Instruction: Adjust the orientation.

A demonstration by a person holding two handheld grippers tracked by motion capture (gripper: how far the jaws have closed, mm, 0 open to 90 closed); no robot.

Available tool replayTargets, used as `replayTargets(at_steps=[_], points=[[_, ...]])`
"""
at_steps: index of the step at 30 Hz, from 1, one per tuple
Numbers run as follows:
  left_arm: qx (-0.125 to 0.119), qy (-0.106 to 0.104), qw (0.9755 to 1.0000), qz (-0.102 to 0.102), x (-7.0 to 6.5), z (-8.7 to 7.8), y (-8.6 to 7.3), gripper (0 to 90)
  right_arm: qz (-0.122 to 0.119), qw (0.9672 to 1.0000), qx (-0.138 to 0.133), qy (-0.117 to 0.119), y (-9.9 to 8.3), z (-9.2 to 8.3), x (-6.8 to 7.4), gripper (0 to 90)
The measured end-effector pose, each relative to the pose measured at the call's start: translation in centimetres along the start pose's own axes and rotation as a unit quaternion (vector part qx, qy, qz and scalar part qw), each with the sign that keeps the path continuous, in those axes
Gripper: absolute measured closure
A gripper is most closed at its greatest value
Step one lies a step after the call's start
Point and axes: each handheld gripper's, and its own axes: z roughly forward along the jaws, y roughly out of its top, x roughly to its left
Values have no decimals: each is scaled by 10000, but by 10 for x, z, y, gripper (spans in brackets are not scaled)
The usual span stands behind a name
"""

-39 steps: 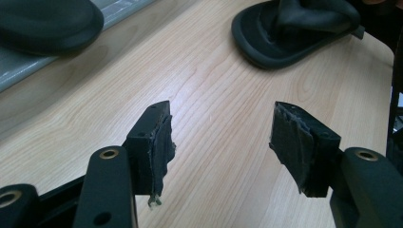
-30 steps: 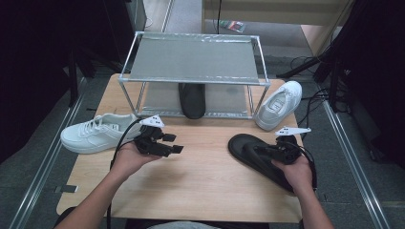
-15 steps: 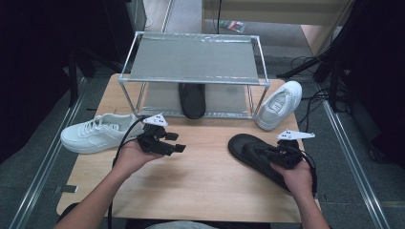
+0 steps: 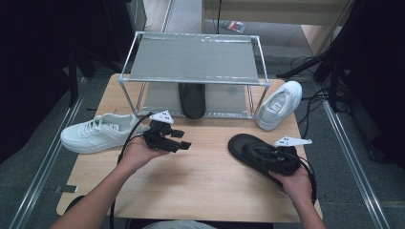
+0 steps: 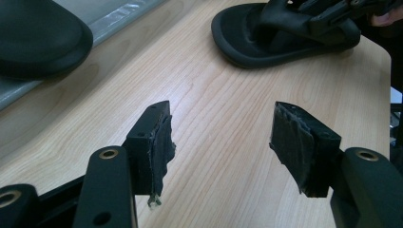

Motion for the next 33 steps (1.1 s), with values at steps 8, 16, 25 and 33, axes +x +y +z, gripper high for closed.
replayTargets(at_steps=[8,16,25,33], points=[[49,-31,10000,25,0,1,0,400,-45,9997,225,119,3,14,3,788],[37,-5,10000,5,-2,-1,-3,400,256,9991,302,144,13,10,3,809],[10,32,10000,54,-5,-7,-8,400,154,9993,171,303,31,14,21,819],[-54,103,9999,-6,-6,-13,-15,399,57,9988,232,418,48,24,43,820]])
